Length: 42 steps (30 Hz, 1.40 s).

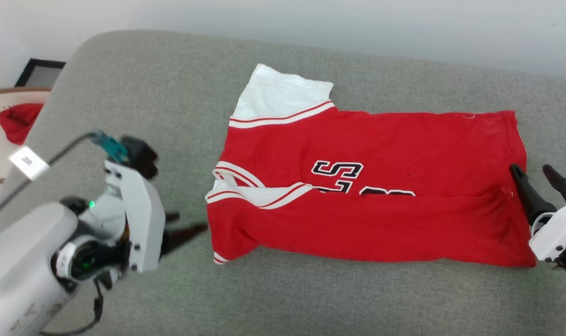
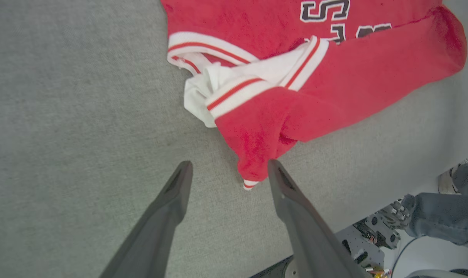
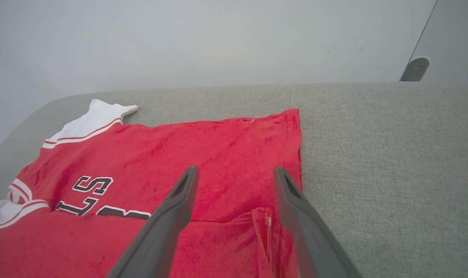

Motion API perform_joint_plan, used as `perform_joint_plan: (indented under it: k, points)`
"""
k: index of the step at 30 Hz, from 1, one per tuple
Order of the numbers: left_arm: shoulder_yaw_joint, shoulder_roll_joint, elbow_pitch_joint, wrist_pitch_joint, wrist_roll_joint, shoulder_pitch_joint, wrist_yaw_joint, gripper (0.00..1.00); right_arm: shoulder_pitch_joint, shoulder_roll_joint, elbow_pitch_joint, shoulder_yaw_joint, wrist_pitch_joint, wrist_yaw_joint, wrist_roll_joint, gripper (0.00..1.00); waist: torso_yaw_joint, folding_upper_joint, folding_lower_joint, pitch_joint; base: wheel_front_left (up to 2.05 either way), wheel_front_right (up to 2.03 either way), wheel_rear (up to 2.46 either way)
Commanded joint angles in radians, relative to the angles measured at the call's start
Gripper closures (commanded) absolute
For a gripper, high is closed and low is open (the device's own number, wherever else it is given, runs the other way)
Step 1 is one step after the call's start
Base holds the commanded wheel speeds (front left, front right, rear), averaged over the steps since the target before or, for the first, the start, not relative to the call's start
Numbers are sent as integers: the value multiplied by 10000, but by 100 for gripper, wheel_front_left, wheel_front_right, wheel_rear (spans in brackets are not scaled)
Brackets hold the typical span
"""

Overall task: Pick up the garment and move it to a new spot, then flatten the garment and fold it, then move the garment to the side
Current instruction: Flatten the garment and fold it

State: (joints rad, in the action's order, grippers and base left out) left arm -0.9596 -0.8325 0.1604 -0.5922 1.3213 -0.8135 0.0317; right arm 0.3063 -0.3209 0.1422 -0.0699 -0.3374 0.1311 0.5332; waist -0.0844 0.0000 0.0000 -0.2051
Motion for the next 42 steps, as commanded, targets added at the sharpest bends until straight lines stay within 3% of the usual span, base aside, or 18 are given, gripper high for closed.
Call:
perform_joint_plan:
  k: [1, 5, 9, 21, 22, 23, 24, 25, 31, 38, 42]
  points:
    - [-96, -133, -268, -343, 136, 162, -132, 0, -70, 41, -59, 42, 13, -8, 39, 0, 119, 0, 0, -178, 0, 0, 0]
    - [-157, -174, -614, -934, 712, 402, -519, 0, 123, 30, -167, 50, 16, -8, 58, 0, 320, 0, 0, -522, 0, 0, 0]
    - [-89, 146, 4, -606, 649, 385, -651, 0, 306, 60, -222, 5, 55, -8, 53, 0, 544, 0, 0, -863, 0, 0, 0]
    - [-127, 1299, 2212, -206, 1041, 575, 110, 0, 618, 42, -612, 21, -213, -8, -108, 0, 1244, 0, 0, -1712, 0, 0, 0]
    - [-109, 1407, 2369, -194, 1122, 611, 177, 18, 605, 26, -648, 1, -261, -8, -108, 0, 1273, 0, 0, -1743, 0, 0, 0]
    - [-128, 1518, 2505, -222, 1177, 646, 271, 51, 575, -5, -693, -16, -331, -8, -118, 0, 1290, 0, 0, -1764, 0, 0, 0]
    - [-166, 1621, 2594, -247, 1223, 681, 369, 72, 536, -31, -744, -20, -401, -8, -137, 0, 1302, 0, 0, -1776, 0, 0, 0]
    - [-166, 1745, 2672, -255, 1320, 733, 444, 100, 505, -72, -803, -27, -475, -8, -134, 0, 1309, 0, 0, -1781, 0, 0, 0]
    - [-14, 1963, 2898, -9, 1470, 782, 781, 100, 371, -904, -1196, 685, -1648, -8, -100, 0, 1251, 0, 0, -1670, 0, 0, 0]
    - [-17, 2080, 2798, 199, 1333, 535, 961, 100, 67, -2356, -1800, 1688, -5088, -8, 531, 0, 887, 0, 0, -1528, 0, 0, 0]
    - [-28, 2137, 2730, 246, 1242, 285, 975, 100, 91, -2687, -2209, 1947, -6381, -8, 770, 0, 706, 0, 0, -1683, 0, 0, 0]
